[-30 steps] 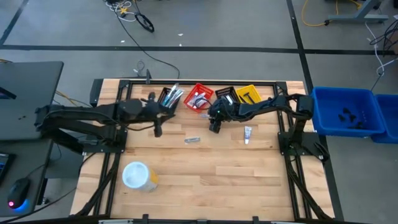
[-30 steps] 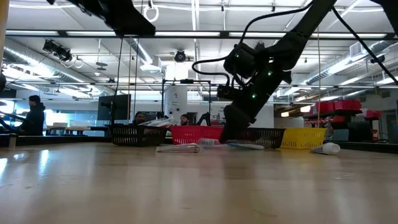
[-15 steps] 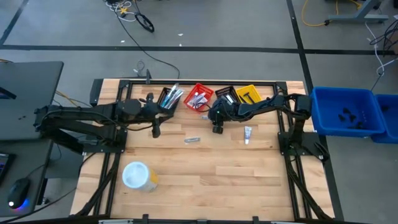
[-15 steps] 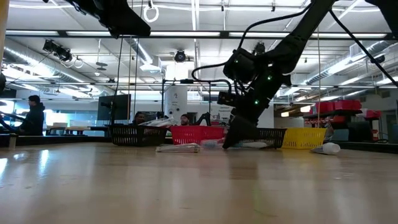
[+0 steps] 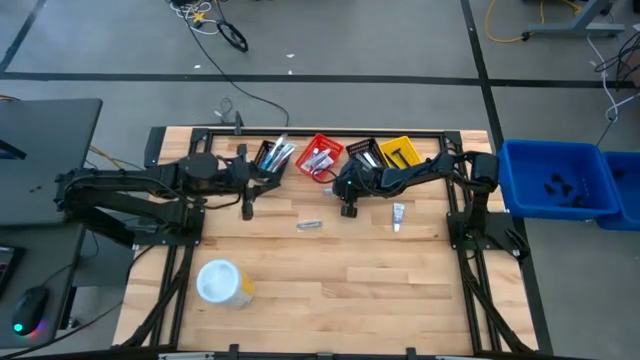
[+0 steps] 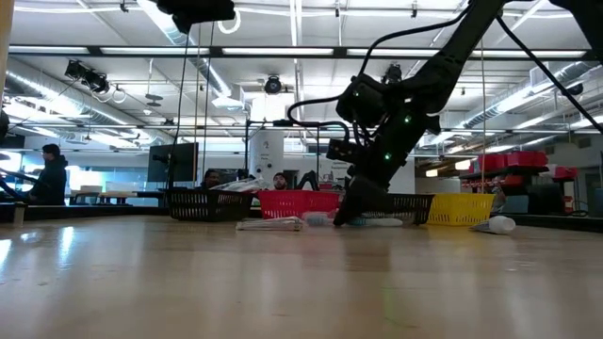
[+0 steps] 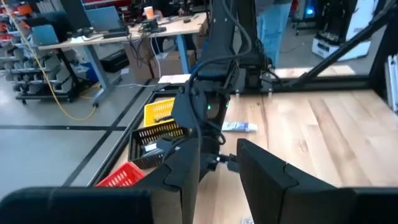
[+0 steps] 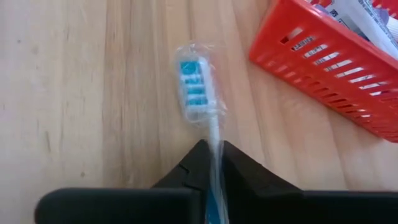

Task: Pick & Place Travel size toiletries
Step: Put the blue toothbrush into the left black bin

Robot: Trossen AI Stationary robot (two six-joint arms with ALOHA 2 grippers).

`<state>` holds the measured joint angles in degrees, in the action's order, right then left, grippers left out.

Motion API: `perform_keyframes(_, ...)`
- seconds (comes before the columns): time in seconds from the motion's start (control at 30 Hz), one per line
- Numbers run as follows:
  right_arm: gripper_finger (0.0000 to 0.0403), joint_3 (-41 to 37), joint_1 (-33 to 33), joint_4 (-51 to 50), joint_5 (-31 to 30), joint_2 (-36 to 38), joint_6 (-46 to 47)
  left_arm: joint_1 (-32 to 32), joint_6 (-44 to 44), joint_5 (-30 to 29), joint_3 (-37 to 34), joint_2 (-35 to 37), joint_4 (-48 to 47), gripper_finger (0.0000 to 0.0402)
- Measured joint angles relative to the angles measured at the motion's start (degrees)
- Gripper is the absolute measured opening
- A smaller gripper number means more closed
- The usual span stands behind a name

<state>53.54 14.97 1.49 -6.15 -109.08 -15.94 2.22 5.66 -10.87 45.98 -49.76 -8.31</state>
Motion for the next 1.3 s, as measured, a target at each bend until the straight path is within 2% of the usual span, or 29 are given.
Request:
perform_keyframes(0.23, 0.0027, -0.11, -1.37, 0.06, -0.64, 0.62, 0.63, 0.0, -3.76, 0.02, -3.4, -0.04, -1.82, 0.0116)
perform_keyframes(0.33, 0.0027, -0.36, -2.22, -1.17, 1.27, 2.31, 0.66, 0.0, -6.75, -0.19, -5.6, -0.06, -1.51, 0.0116)
perform_keyframes(0.53, 0.0026, -0.26, -4.09, -0.45, 1.36, 6.94, 2.05, -0.05, -12.7, -0.9, -10.45, -0.08, 0.57, 0.0116)
perform_keyframes(0.7, 0.0026, -0.28, -5.76, 3.13, 5.29, 10.97, 4.58, -1.24, -13.4, -0.2, -16.6, -0.16, 11.52, 0.0116)
perform_keyframes(1.0, 0.0026, -0.2, -6.09, 23.42, 17.43, 19.74, 10.78, -3.35, -9.8, -3.68, -24.6, -2.15, 31.49, 0.0116)
perform_keyframes(1.13, 0.0026, -0.13, -6.46, 36.3, 21.54, 19.43, 17.79, -3.59, -7.46, -3.52, -25.59, -7.15, 42.36, 0.0116)
perform_keyframes(1.3, 0.0026, -0.17, -8.74, 38.51, 19.71, 17.21, 19.59, -3.89, -3.77, -3.46, -25.49, -16.15, 56.37, 0.0116)
